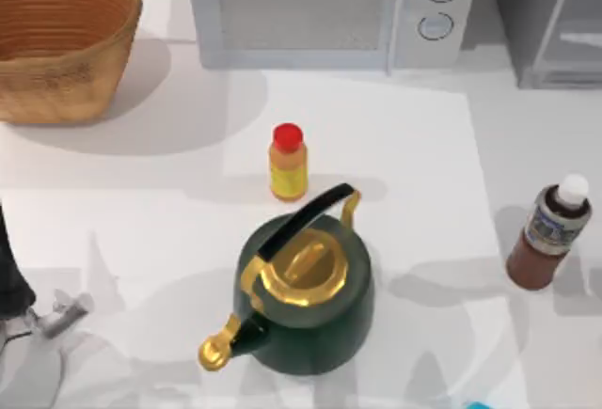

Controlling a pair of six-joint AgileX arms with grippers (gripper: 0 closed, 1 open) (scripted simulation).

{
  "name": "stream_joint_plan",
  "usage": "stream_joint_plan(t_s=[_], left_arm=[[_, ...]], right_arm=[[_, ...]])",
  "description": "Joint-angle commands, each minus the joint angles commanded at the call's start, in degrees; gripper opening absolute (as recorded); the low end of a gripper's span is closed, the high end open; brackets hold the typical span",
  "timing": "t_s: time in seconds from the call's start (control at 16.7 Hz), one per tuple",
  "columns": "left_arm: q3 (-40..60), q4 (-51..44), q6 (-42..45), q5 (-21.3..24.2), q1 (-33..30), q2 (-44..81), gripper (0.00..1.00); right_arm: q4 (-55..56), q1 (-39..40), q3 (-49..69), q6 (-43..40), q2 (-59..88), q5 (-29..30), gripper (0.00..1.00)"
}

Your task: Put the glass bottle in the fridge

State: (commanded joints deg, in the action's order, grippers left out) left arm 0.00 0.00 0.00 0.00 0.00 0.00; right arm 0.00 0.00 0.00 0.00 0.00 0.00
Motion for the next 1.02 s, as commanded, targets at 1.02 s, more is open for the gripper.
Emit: stream_joint_plan(t_s=[1.02], left_arm=[[0.00, 0.00, 0.00, 0.00, 0.00, 0.00, 1.00]], right_arm=[[54.19, -9.88, -0.03, -14.44, 62.51, -47.25, 1.00]])
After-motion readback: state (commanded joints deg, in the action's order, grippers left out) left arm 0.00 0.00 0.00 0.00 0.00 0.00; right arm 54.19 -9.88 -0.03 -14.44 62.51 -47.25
